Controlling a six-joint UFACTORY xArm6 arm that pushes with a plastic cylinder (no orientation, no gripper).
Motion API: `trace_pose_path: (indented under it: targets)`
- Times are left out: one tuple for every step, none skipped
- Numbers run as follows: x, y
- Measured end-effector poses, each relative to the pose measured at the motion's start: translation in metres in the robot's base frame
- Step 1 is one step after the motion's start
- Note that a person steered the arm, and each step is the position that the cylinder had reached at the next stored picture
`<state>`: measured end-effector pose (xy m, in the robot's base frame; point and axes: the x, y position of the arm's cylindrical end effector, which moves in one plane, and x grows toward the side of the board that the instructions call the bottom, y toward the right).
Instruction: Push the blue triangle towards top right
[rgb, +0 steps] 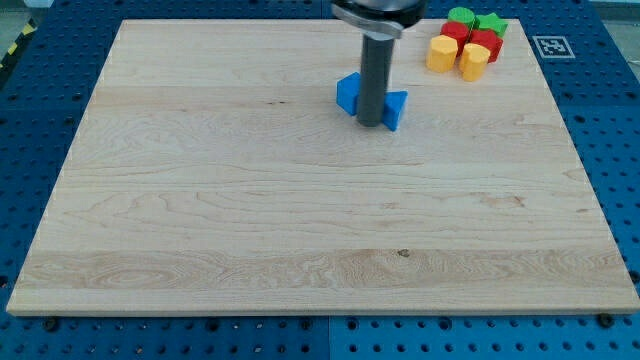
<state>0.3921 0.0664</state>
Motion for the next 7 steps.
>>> trace_pose_path:
  targets:
    - [0.0, 0.004]
    - [0.0, 0.005]
    - [0.0, 0.007]
    - [0.0, 0.007]
    - [0.0, 0.016]
    - [0.0, 0.041]
    - [-0.004, 0.047]
